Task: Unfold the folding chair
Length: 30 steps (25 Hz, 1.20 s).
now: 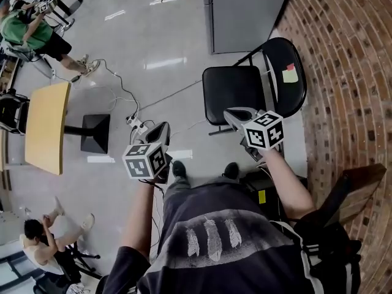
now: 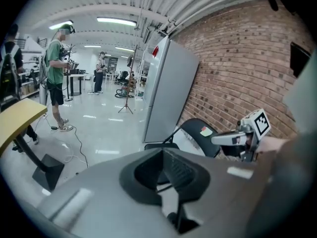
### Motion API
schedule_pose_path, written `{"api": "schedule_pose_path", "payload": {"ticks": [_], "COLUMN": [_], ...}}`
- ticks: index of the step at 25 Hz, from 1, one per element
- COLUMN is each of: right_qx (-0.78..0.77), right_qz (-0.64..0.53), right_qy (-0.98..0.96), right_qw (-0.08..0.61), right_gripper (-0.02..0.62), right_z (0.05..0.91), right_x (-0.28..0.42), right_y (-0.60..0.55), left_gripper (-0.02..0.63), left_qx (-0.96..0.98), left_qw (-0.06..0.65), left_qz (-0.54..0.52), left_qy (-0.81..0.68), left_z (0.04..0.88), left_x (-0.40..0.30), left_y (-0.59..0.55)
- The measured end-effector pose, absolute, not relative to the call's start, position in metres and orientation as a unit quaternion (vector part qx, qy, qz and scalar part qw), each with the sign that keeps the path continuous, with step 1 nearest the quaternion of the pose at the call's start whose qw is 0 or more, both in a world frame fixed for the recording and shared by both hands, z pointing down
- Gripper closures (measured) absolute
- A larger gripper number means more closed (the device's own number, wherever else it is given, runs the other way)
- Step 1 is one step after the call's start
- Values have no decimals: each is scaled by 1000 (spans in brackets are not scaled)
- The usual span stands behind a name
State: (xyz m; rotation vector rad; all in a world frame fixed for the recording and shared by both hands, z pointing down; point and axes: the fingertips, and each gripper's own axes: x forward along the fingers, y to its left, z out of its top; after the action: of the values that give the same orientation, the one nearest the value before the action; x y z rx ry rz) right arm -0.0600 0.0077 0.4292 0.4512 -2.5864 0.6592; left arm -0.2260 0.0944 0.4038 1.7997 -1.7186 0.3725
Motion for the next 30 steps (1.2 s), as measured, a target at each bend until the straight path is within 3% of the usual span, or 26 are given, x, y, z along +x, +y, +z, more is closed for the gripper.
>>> {"api": "schedule_pose_path", "payload": {"ticks": [15,25,30], "right_qx": [124,112,113], "right_qz": [205,196,203], "right_qy": [-947,-959,-960], "right_qw": [213,170,154], "right_gripper": [594,594,594], "right_z": [389,361,355], "right_x": [-288,-294,-254], "right_y": [92,123,135], "left_gripper": [604,604,604], "left_qx": [744,745,749], "left_qw": [308,298,290], "left_qz": [58,45,60], "left_qy": [-590,-595,-593], "left_z": [391,372,365], "left_x": [-387,-381,-338], "left_y": [131,155,163]}}
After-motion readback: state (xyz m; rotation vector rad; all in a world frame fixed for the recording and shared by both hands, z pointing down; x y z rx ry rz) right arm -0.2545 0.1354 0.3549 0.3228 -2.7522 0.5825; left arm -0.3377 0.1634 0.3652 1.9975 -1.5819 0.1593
